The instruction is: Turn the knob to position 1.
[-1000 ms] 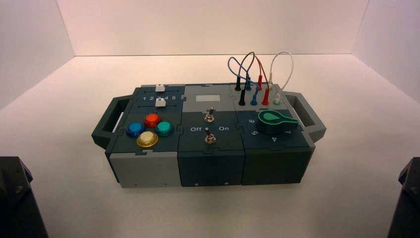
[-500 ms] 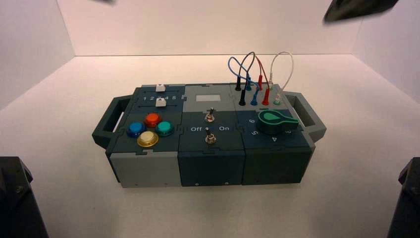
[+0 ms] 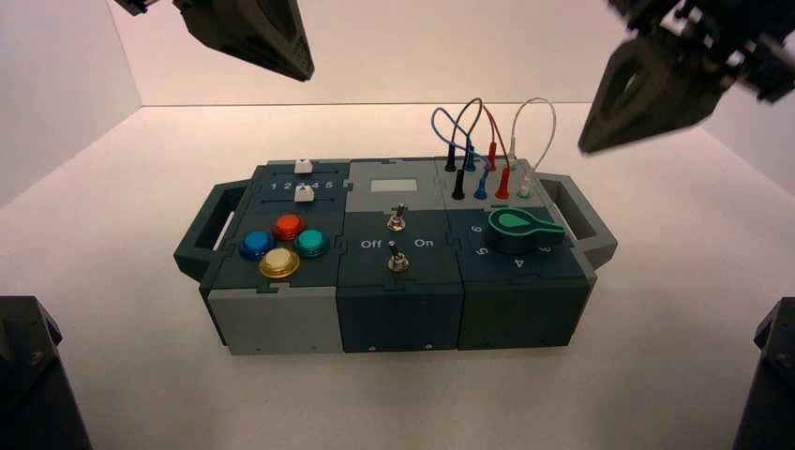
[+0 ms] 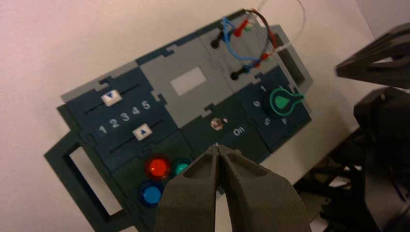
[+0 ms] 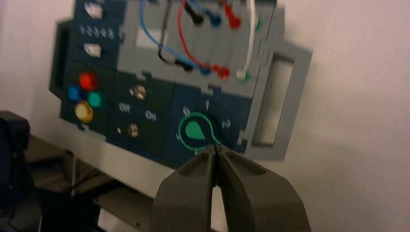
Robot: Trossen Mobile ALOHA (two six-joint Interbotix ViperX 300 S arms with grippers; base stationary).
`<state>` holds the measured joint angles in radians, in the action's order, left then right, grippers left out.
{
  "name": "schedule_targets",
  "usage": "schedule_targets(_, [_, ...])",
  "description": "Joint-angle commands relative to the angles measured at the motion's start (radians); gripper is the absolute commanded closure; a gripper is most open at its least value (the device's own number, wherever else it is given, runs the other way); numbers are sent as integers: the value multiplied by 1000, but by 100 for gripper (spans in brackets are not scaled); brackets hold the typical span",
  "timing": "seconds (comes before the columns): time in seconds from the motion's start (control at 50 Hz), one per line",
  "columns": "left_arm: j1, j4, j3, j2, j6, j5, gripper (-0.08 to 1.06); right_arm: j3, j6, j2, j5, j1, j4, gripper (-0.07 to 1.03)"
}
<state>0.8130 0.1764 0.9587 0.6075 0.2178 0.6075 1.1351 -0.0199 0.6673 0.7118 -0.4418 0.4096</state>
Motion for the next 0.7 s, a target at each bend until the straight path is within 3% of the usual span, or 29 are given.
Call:
schedule_targets(0.02, [26, 6, -20, 2, 5, 9, 101, -5, -5, -63, -6, -38, 28, 98])
schedule_targets(0.34, [103, 17, -2, 3, 6, 18, 101, 17, -6, -130, -8, -71, 87, 98])
schedule_targets(0.7, [120, 26, -2, 5, 5, 29, 101, 52, -6, -163, -23, -72, 137, 98])
